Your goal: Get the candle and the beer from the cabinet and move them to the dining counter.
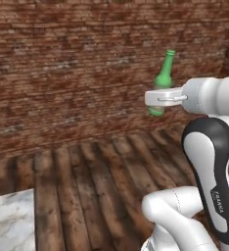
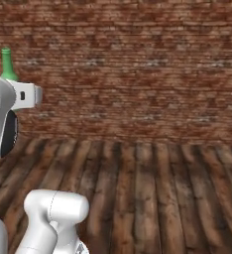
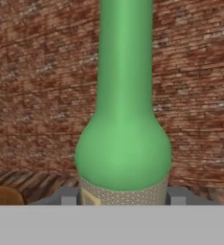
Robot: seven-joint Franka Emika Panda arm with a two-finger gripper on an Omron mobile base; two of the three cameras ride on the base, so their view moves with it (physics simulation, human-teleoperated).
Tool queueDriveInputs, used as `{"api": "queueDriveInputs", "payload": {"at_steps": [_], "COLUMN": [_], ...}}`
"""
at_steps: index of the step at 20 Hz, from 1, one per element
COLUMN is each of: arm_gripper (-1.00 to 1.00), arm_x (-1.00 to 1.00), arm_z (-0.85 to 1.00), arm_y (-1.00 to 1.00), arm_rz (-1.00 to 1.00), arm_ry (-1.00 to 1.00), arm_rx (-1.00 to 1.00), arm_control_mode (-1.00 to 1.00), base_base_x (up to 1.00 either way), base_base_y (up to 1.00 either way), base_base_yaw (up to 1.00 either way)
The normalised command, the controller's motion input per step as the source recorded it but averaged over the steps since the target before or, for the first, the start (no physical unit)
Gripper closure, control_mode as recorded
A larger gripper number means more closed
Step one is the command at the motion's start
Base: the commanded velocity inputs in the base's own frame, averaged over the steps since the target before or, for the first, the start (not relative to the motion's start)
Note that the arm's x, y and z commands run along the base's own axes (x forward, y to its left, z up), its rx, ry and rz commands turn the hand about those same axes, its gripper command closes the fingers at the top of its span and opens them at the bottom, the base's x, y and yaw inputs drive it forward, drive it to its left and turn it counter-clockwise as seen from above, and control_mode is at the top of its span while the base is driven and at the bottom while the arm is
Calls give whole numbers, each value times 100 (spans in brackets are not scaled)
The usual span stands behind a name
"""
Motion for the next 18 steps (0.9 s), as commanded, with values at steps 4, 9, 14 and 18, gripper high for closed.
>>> {"api": "queueDriveInputs", "payload": {"at_steps": [4, 9, 14, 18], "arm_gripper": [100, 100, 100, 100], "arm_x": [0, 0, 0, 0], "arm_z": [0, 0, 0, 0], "arm_y": [0, 0, 0, 0], "arm_rz": [0, 0, 0, 0], "arm_ry": [0, 0, 0, 0], "arm_rx": [0, 0, 0, 0], "arm_control_mode": [100, 100, 100, 100], "base_base_x": [78, 71, 62, 57], "base_base_y": [-3, -4, -3, -4], "base_base_yaw": [23, 34, 49, 56]}}
